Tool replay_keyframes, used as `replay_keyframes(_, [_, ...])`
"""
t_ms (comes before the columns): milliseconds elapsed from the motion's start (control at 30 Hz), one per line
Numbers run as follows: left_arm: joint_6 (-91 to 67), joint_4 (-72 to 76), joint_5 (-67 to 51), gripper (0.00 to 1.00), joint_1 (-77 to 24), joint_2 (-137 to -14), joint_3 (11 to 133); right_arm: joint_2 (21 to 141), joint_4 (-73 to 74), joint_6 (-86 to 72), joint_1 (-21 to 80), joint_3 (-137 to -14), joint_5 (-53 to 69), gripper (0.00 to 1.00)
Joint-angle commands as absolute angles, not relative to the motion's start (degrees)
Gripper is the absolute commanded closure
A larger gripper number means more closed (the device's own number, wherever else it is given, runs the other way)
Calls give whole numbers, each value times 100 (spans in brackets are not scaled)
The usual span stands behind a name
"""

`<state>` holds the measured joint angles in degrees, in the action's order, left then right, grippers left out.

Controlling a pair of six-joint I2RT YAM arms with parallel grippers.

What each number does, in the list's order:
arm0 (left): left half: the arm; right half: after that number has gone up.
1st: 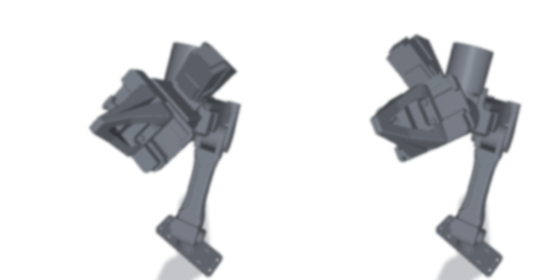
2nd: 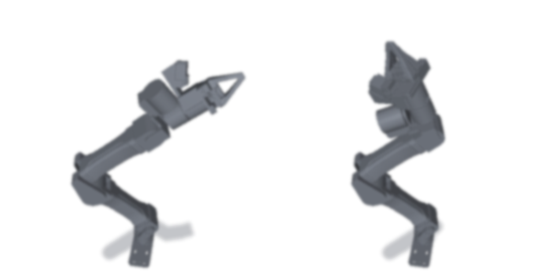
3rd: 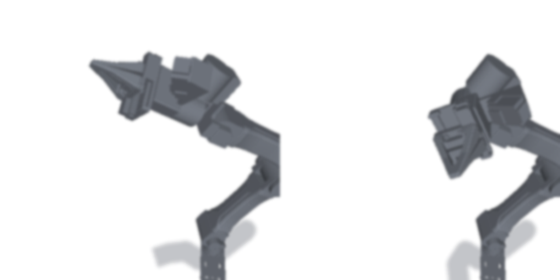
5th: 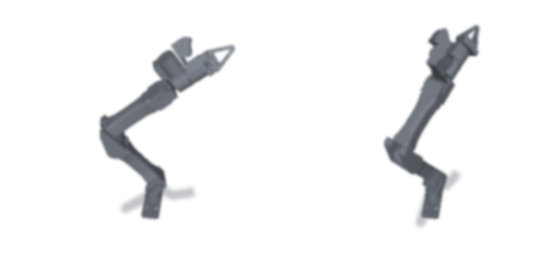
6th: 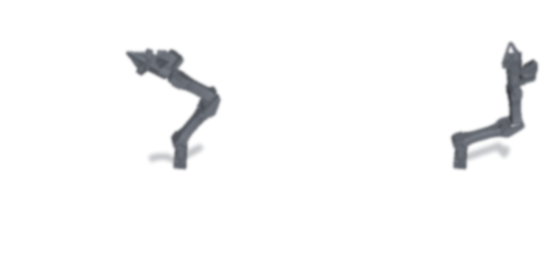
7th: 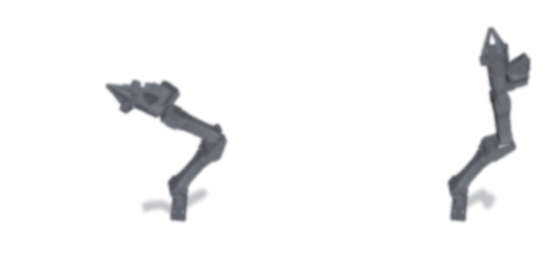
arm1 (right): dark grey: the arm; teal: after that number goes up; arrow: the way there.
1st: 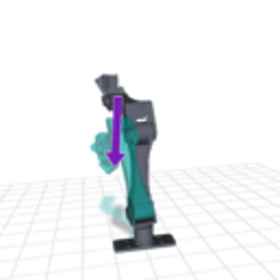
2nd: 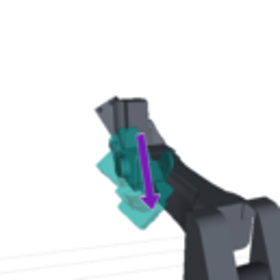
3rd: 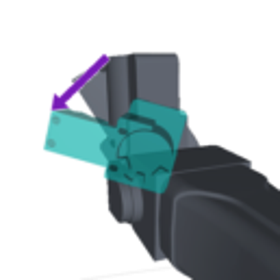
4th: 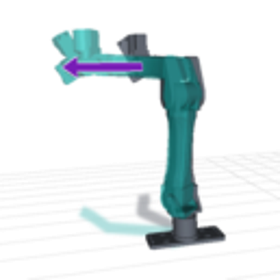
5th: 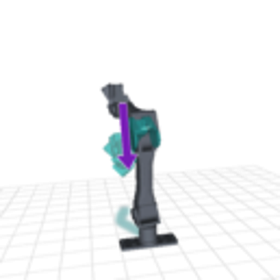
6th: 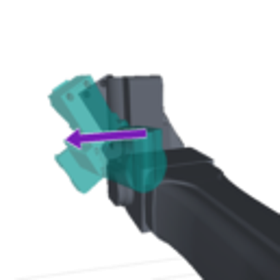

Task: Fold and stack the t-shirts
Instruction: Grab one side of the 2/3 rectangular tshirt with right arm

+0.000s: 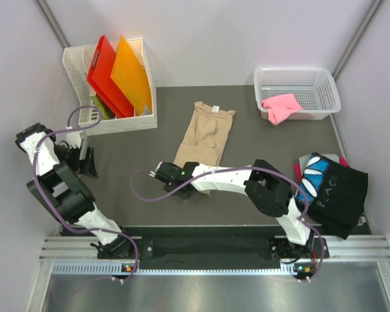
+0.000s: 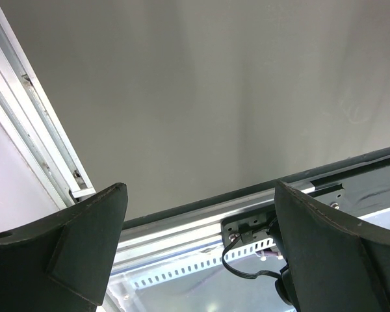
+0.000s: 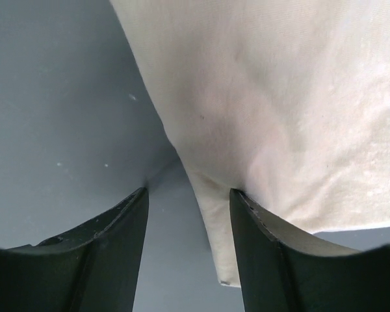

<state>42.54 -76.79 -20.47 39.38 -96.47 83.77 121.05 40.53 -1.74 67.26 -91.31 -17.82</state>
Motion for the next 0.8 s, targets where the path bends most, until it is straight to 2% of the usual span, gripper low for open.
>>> replay_keyframes(0, [4333, -8385, -2136, 1, 3929, -9501, 8367, 12190, 4113, -220, 6680, -9579, -1767, 47])
replay_keyframes(367, [4333, -8358, -2206, 1, 3938, -9580, 8350, 12225, 4324, -229, 6996, -9940, -2047, 48])
replay_keyframes(767, [4395, -8385, -2127, 1, 3938, -9562, 8367, 12498, 4166, -228, 6698, -9800, -2048, 49])
